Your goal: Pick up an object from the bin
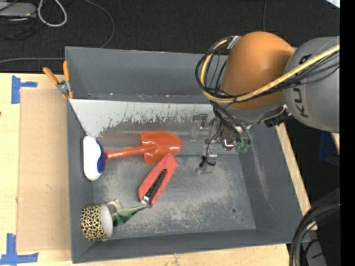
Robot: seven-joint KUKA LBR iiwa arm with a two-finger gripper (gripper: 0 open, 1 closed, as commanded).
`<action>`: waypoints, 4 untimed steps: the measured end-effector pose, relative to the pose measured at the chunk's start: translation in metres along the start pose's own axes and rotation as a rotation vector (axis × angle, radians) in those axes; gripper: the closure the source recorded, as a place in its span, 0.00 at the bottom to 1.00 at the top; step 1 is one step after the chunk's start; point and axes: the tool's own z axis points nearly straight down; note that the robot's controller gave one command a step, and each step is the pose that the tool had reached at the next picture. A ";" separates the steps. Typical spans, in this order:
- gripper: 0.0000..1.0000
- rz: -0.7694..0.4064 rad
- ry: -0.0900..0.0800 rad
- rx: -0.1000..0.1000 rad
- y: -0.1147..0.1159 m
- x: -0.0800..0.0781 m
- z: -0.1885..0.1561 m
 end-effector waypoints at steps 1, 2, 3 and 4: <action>0.00 0.002 -0.008 0.000 0.000 -0.001 -0.005; 0.00 -0.301 -0.007 0.000 0.030 -0.021 0.096; 0.00 -0.480 -0.014 0.002 0.056 -0.028 0.074; 0.00 -0.713 0.004 -0.002 0.053 -0.025 0.130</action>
Offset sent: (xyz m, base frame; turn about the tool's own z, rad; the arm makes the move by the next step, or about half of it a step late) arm 0.0324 0.0516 -0.1651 -0.5050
